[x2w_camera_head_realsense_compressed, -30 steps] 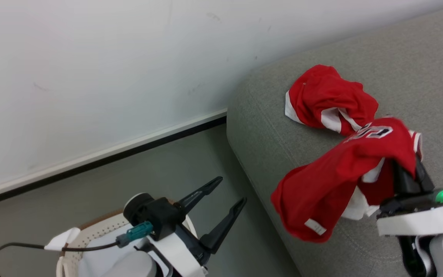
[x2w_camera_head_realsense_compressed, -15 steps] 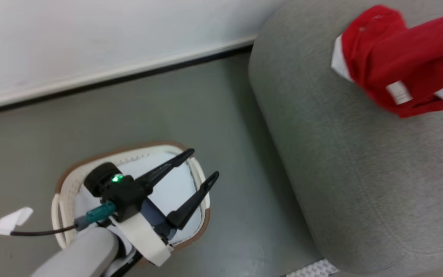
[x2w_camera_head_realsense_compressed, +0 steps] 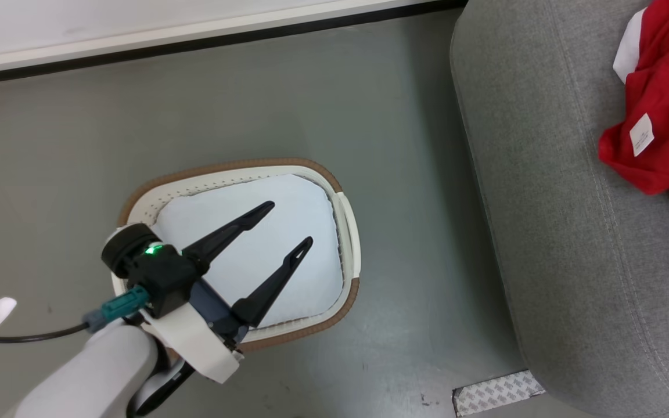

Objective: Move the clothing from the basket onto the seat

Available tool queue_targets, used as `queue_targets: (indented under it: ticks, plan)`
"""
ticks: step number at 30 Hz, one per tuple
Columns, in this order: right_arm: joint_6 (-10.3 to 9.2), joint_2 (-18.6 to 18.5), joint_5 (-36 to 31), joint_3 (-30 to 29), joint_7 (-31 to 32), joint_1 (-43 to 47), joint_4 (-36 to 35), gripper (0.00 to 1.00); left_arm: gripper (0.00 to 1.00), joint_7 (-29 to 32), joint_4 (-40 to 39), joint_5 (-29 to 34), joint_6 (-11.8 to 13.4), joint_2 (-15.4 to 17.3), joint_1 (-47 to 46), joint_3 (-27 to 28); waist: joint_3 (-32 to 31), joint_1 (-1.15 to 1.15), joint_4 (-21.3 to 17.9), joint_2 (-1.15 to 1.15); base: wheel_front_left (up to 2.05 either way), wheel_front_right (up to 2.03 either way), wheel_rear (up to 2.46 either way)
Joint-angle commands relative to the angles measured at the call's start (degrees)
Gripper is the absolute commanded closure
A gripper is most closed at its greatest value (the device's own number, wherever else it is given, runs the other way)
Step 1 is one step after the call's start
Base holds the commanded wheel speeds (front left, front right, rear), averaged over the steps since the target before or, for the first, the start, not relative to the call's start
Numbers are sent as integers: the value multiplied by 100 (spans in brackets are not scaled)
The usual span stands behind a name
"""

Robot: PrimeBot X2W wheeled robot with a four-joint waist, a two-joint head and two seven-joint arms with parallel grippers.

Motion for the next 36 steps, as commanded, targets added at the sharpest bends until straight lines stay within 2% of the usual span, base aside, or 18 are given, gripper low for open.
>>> queue_targets:
  ticks: [1, 2, 3, 9, 12, 18, 22, 26, 31, 36]
  plan:
    - [-13, -46, -103, 6, 123, -78, 132, 52, 0, -7, 17, -100, 9, 20, -40, 11, -21, -1, 34, 0, 0, 0, 0]
    - [-14, -37, -141, 18, 216, -110, 218, 2, 0, -8, 38, -104, 9, 16, -22, 21, -53, -1, 30, 0, 0, 0, 0]
    - [-13, -26, -186, 35, 328, -139, 314, 0, 0, -9, 60, -115, 9, 5, 2, 32, -88, -1, 19, 0, 0, 0, 0]
    - [-13, 47, -440, 412, 791, -220, 519, 0, 0, -11, 143, -113, 9, -146, 143, 115, -385, -1, -116, 0, 0, 0, 0]
    - [-13, -111, -386, 740, 968, -92, 528, 0, 0, -11, 232, -113, 9, -278, 240, 144, -646, -1, -180, 0, 0, 0, 0]
    - [-13, -580, 193, 1696, 1016, 325, 192, 0, 0, -9, 522, -147, 41, -615, 531, 371, -1368, -1, -277, 0, 0, 0, 0]
    - [-13, -929, 783, 2224, 947, 691, -318, 0, 0, -9, 688, -143, 109, -873, 739, 677, -1873, -1, -271, 0, 0, 0, 0]
    - [-13, -1116, 1313, 2570, 851, 1011, -983, 0, 0, -8, 791, -164, 151, -1087, 955, 1066, -2297, -1, -196, 0, 0, 0, 0]
    - [-13, -1027, 1857, 2845, 690, 1379, -1712, 0, 0, -8, 983, -194, 285, -1278, 1266, 1678, -2693, -1, -23, 0, 0, 0, 0]
    - [-13, -765, 2088, 2924, 412, 1766, -2227, 0, 0, -8, 1117, -210, 394, -1382, 1585, 2331, -2937, -1, 214, 0, 0, 0, 0]
